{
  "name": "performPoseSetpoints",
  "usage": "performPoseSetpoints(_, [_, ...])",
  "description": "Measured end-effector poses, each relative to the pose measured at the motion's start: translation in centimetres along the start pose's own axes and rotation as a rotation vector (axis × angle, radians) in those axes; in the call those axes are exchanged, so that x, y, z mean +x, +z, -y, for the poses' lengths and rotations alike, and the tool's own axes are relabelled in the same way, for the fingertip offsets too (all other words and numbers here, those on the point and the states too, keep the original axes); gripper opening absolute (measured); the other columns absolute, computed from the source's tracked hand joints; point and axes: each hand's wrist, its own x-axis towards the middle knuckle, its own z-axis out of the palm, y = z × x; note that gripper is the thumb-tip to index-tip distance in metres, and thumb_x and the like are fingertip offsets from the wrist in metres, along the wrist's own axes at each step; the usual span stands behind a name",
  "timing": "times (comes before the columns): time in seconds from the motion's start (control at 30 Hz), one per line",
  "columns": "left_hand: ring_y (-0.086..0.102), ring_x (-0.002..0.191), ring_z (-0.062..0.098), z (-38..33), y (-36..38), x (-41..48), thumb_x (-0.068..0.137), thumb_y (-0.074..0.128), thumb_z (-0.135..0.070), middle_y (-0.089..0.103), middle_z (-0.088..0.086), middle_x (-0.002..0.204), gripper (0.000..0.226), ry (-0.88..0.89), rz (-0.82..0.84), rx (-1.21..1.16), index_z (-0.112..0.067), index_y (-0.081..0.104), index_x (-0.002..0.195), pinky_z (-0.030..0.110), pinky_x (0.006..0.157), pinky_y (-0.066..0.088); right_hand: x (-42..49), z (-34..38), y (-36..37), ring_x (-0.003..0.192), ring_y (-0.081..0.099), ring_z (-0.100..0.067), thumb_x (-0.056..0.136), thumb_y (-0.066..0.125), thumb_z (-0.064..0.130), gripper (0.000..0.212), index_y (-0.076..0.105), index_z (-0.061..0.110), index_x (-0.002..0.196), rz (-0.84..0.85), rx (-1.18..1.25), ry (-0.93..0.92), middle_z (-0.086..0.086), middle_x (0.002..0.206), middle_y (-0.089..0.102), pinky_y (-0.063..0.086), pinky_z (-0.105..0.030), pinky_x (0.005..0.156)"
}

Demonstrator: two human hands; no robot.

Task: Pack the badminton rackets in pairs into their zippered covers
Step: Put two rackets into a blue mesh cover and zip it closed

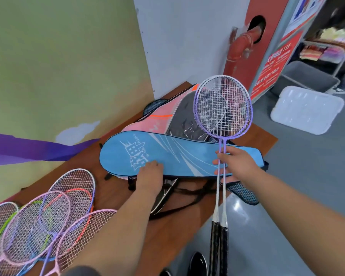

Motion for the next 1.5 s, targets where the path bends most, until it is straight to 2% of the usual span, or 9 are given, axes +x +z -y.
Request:
performPoseSetpoints(0.23, [0.059,0.1,0.036,2.1,-1.0,1.6,0.102,0.052,-0.024,0.056,0.007,0.104,0.018,0.054,-0.026,-0.273,-0.027,0.064,0.114,0.044,0.084,0.052,-0.3,-0.5,-0.6,0.087,0.08,-0.041,0.107,0.062,0.025,0.016,0.07,0.023,0.121,-0.008,-0.09,-0.026,-0.012,0.103,0.081,0.065,-0.046,0.063])
performPoseSetpoints(0.43, [0.062,0.103,0.031,3.4,-6.8,1.2,0.105,0.049,-0.027,0.065,0.004,0.113,0.025,0.133,-0.076,-0.441,-0.029,0.066,0.123,0.042,0.093,0.052,-1.3,2.7,0.0,0.083,0.08,-0.043,0.107,0.06,0.025,0.014,0.07,0.024,0.117,-0.012,-0.14,-0.087,-0.015,0.099,0.08,0.067,-0.059,0.077])
performPoseSetpoints(0.6, [0.061,0.098,0.022,5.4,-14.7,0.8,0.092,0.064,-0.013,0.072,0.0,0.095,0.015,0.042,0.179,-0.705,-0.022,0.076,0.09,0.023,0.081,0.045,-2.5,7.2,-0.1,0.073,0.079,-0.037,0.107,0.062,0.021,0.01,0.071,0.024,0.11,0.05,-0.214,-0.143,-0.013,0.097,0.08,0.068,-0.05,0.07])
performPoseSetpoints(0.7, [0.057,0.104,0.022,6.3,-19.6,0.3,0.087,0.061,-0.029,0.07,0.002,0.106,0.029,0.085,0.397,-0.558,-0.009,0.078,0.099,0.016,0.085,0.042,-2.7,9.1,-0.1,0.08,0.081,-0.042,0.105,0.065,0.021,0.01,0.071,0.025,0.112,0.138,-0.286,-0.133,-0.015,0.098,0.081,0.065,-0.046,0.058])
performPoseSetpoints(0.8, [0.056,0.11,0.024,7.4,-21.9,0.1,0.088,0.059,-0.043,0.065,0.0,0.123,0.032,0.044,0.415,-0.305,-0.017,0.073,0.101,0.034,0.097,0.044,-2.7,10.0,0.7,0.074,0.081,-0.037,0.104,0.067,0.019,0.012,0.072,0.023,0.114,0.184,-0.348,-0.112,-0.014,0.096,0.081,0.063,-0.044,0.055])
performPoseSetpoints(1.03, [0.053,0.121,0.032,7.9,-14.3,1.1,0.096,0.057,-0.034,0.059,0.006,0.129,0.038,0.3,0.043,0.423,-0.03,0.057,0.133,0.043,0.096,0.045,-1.5,6.9,3.1,0.072,0.079,-0.035,0.102,0.064,0.018,0.016,0.07,0.023,0.116,0.25,-0.457,-0.004,-0.015,0.097,0.081,0.064,-0.046,0.058])
performPoseSetpoints(1.13, [0.054,0.119,0.034,5.5,-8.8,-0.3,0.087,0.063,-0.021,0.055,0.009,0.127,0.044,0.211,0.053,0.261,-0.017,0.056,0.13,0.044,0.09,0.049,-1.0,5.8,3.4,0.072,0.079,-0.034,0.102,0.063,0.018,0.016,0.071,0.024,0.114,0.241,-0.5,0.015,-0.01,0.093,0.082,0.063,-0.042,0.057])
performPoseSetpoints(1.27, [0.045,0.129,0.037,3.1,-1.9,-2.5,0.084,0.064,-0.022,0.038,0.006,0.147,0.068,0.086,0.309,0.0,-0.027,0.039,0.147,0.053,0.096,0.049,-0.4,5.3,3.4,0.07,0.079,-0.032,0.103,0.063,0.02,0.015,0.071,0.025,0.114,0.24,-0.535,0.034,-0.01,0.093,0.081,0.065,-0.047,0.064])
performPoseSetpoints(1.5, [0.047,0.126,0.043,3.0,1.5,-3.6,0.078,0.085,-0.02,0.022,0.013,0.157,0.105,0.027,0.263,-0.133,-0.043,0.019,0.156,0.054,0.094,0.056,-0.4,5.7,3.5,0.068,0.077,-0.03,0.105,0.059,0.019,0.016,0.071,0.02,0.115,0.218,-0.556,0.04,-0.018,0.104,0.08,0.066,-0.054,0.07])
